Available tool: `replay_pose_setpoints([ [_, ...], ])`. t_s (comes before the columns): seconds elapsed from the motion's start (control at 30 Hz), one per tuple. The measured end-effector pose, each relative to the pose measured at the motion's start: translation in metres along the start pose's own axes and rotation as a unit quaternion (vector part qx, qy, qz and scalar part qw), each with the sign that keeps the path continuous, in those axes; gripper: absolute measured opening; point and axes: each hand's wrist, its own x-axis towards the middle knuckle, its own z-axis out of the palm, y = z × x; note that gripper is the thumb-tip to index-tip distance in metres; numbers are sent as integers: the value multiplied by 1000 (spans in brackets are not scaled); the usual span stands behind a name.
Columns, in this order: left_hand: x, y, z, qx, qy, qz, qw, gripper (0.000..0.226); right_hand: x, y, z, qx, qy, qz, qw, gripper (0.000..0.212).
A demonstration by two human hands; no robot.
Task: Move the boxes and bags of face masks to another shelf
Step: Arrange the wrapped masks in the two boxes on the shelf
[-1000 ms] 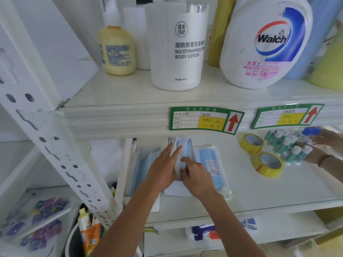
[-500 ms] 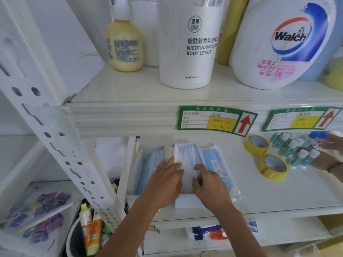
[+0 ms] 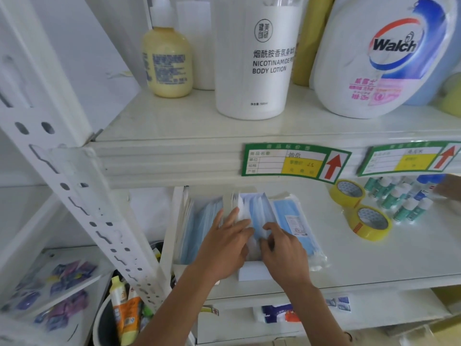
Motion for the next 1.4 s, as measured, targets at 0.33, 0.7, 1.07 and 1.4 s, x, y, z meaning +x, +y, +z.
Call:
replay_pose_setpoints([
  [0.33, -7, -9, 3, -116, 76, -51, 989, 34, -1, -2, -3, 4, -6, 6, 1000, 28],
  [0.7, -9, -10, 1, -147, 34, -81, 985, 41, -3, -9, -5, -24, -15, -5, 1000, 28],
  [1.07, -9, -11, 1, -95, -13, -32, 995, 45, -5, -20, -10, -65, -63, 41, 995, 29],
  [1.4, -4, -15, -11, -7, -14, 12, 1000, 41, -5, -25, -3, -74, -69, 39, 994, 39],
])
